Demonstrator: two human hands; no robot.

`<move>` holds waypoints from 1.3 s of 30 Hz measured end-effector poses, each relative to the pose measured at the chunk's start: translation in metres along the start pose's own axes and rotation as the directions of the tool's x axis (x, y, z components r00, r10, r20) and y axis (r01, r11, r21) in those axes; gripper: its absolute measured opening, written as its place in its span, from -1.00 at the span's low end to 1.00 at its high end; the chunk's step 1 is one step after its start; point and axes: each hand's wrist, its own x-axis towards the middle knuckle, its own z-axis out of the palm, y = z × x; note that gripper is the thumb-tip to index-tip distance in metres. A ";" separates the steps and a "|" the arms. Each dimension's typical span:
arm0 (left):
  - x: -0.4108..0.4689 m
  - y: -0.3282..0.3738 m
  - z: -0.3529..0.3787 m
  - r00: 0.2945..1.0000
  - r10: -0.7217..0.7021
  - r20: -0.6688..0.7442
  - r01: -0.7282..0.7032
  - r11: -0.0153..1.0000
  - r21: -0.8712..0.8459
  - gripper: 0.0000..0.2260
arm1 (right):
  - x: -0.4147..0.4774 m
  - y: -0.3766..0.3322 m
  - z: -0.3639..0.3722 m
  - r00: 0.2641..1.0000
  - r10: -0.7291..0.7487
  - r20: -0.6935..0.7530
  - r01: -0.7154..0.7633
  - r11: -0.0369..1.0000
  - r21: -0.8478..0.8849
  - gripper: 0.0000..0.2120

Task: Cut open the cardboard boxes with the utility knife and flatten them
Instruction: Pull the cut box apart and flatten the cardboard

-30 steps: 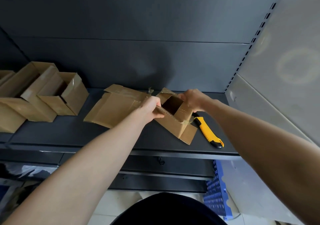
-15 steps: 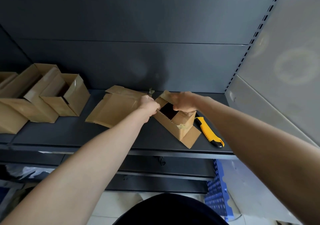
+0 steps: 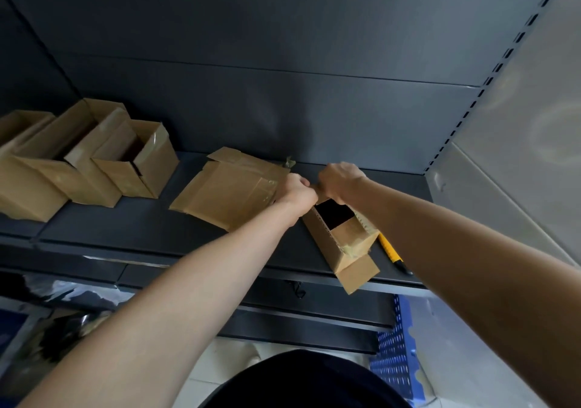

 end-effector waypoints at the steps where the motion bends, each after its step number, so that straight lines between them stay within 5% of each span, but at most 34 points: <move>1: 0.000 0.001 0.000 1.000 0.009 0.005 -0.009 1.000 0.015 -0.70 | 0.001 0.001 0.001 1.000 -0.002 0.006 0.002 1.000 0.005 -0.84; 14: 0.007 0.007 -0.005 0.995 0.077 0.060 -0.081 0.994 0.068 -0.68 | 0.008 0.017 -0.006 0.997 -0.040 0.065 0.035 0.997 0.076 -0.89; 23: 0.009 0.003 -0.012 0.994 0.100 0.046 -0.103 0.992 0.076 -0.67 | 0.007 0.013 0.001 0.987 0.102 -0.121 -0.068 0.962 0.263 -0.77; 27: 0.016 -0.004 -0.020 0.997 0.079 -0.022 -0.078 0.996 0.039 -0.74 | 0.016 0.031 -0.008 0.968 0.227 -0.103 -0.142 0.842 0.520 -0.78; 31: 0.019 0.000 -0.018 0.996 0.084 -0.044 -0.082 0.996 0.038 -0.76 | 0.011 0.036 -0.012 0.989 0.115 0.098 -0.147 0.593 0.792 -0.74; 33: 0.017 0.002 -0.019 0.995 0.102 -0.007 -0.101 0.992 0.080 -0.74 | 0.007 0.037 -0.010 0.983 0.093 0.157 -0.182 0.493 0.851 -0.69; 36: 0.016 0.005 -0.027 0.974 0.192 0.117 -0.216 0.943 0.254 -0.47 | 0.009 0.045 -0.006 0.980 0.188 0.059 -0.151 0.525 0.837 -0.69; 39: 0.016 0.009 -0.030 0.924 0.322 0.206 -0.375 0.665 0.645 -0.41 | 0.007 0.045 -0.006 0.978 0.210 0.004 -0.133 0.603 0.786 -0.75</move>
